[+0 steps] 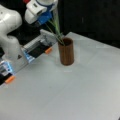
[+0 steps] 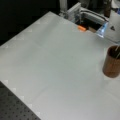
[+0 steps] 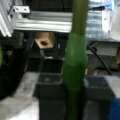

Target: Flower insertion into a vase

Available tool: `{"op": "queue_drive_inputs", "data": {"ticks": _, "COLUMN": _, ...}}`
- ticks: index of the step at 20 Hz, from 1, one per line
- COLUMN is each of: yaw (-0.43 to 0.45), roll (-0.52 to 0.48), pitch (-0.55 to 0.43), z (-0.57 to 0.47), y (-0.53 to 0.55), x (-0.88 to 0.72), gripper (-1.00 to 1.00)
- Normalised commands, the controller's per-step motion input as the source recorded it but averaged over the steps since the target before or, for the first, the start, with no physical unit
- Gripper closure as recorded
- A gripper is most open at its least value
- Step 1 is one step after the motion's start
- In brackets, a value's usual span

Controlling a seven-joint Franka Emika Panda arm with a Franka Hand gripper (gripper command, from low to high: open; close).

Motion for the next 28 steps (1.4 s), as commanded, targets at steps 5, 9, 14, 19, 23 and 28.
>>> {"op": "queue_drive_inputs", "data": {"ticks": 5, "yaw": -0.024, "roll": -0.064, "pitch": 0.656, "z": 0.0, "y": 0.08, "x": 0.6, "gripper": 1.0}}
{"op": "queue_drive_inputs", "data": {"ticks": 9, "yaw": 0.035, "roll": -0.092, "pitch": 0.522, "z": 0.05, "y": 0.09, "x": 0.55, "gripper": 1.0}}
{"op": "queue_drive_inputs", "data": {"ticks": 14, "yaw": 0.047, "roll": -0.146, "pitch": 0.347, "z": 0.05, "y": 0.13, "x": 0.3, "gripper": 1.0}}
{"op": "queue_drive_inputs", "data": {"ticks": 19, "yaw": 0.053, "roll": -0.193, "pitch": 0.16, "z": 0.05, "y": 0.14, "x": 0.07, "gripper": 1.0}}
{"op": "queue_drive_inputs", "data": {"ticks": 23, "yaw": 0.066, "roll": -0.186, "pitch": 0.068, "z": 0.08, "y": 0.13, "x": 0.0, "gripper": 1.0}}
{"op": "queue_drive_inputs", "data": {"ticks": 28, "yaw": 0.062, "roll": -0.177, "pitch": 0.015, "z": -0.02, "y": 0.15, "x": -0.01, "gripper": 1.0}}
